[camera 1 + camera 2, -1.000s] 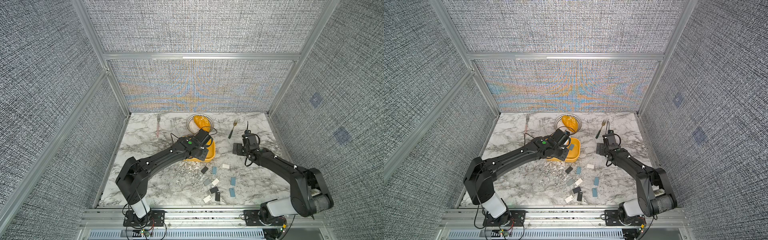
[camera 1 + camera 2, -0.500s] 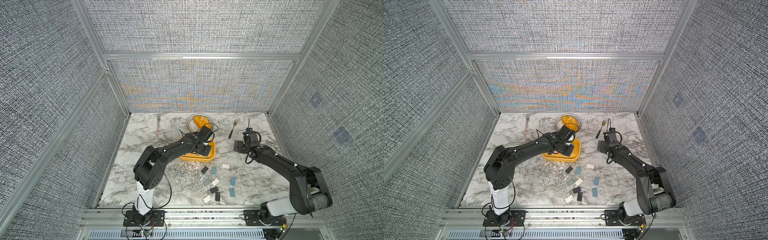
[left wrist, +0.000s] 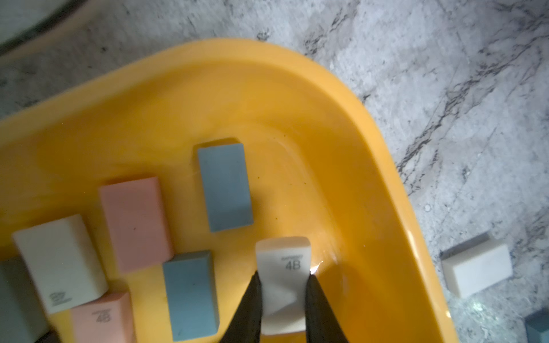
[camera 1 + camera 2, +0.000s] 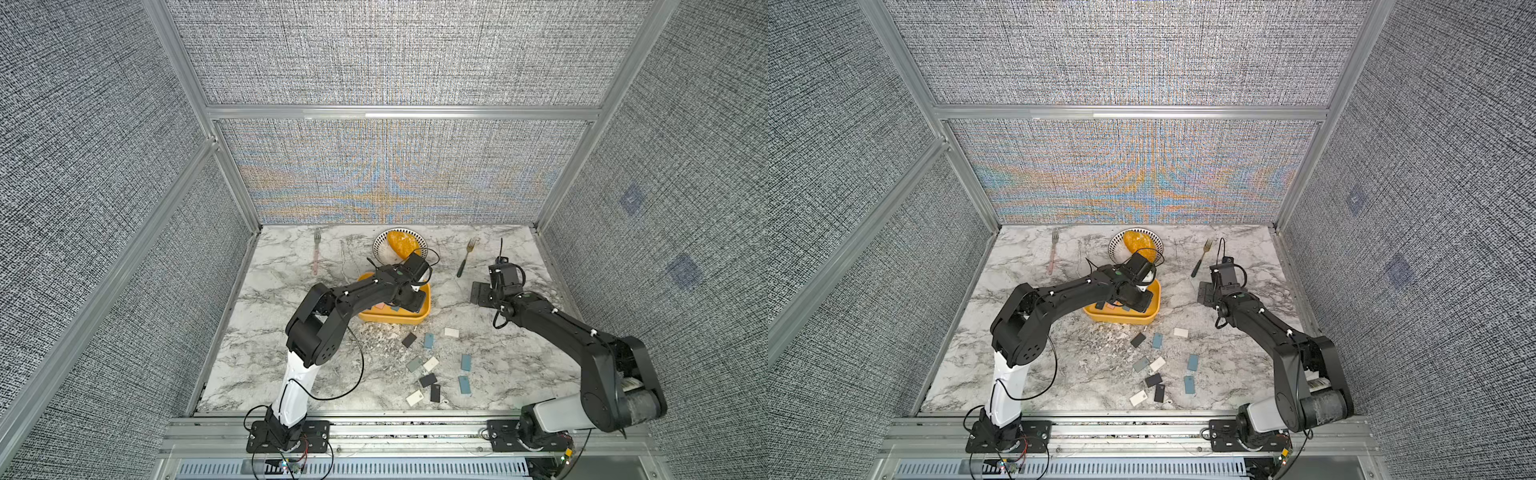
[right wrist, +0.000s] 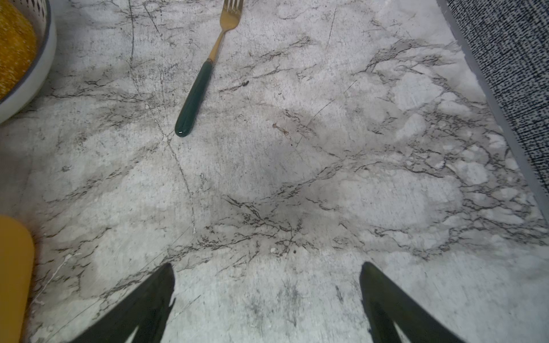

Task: Put the eraser in the storage box
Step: Place the eraser in the storage box.

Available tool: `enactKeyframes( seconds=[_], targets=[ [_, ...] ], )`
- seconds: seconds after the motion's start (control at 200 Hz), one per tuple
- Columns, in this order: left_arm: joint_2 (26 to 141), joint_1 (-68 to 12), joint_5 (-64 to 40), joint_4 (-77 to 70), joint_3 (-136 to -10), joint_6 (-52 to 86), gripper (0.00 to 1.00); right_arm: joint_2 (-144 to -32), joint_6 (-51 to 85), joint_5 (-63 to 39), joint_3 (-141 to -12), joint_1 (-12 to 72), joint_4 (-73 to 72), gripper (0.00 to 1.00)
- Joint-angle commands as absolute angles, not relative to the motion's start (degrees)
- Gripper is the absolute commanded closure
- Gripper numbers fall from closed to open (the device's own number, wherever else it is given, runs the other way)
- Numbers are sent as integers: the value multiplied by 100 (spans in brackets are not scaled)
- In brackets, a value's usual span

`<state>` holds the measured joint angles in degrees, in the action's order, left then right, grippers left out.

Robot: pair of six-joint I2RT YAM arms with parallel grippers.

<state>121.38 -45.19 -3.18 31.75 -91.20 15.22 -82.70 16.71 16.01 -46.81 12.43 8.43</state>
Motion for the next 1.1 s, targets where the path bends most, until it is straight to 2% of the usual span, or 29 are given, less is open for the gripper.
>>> enactKeyframes(
  seconds=[0.0,0.721,0.896,1.096],
  targets=[
    [12208,-4509,-381,3094,-9175,1538,75,-8261,1672,1626,-4649,1235,826,2],
    [12684,-4456,-336,3122,-9468,1547,70,-8375,1688,1485,-4633,1222,791,2],
    [12680,-4456,-341,3161,-9524,1527,59,-8379,1701,1438,-4632,1224,800,2],
    [12437,-4450,-347,3207,-9544,1503,53,-8274,1692,1622,-4676,1431,948,2]
  ],
)
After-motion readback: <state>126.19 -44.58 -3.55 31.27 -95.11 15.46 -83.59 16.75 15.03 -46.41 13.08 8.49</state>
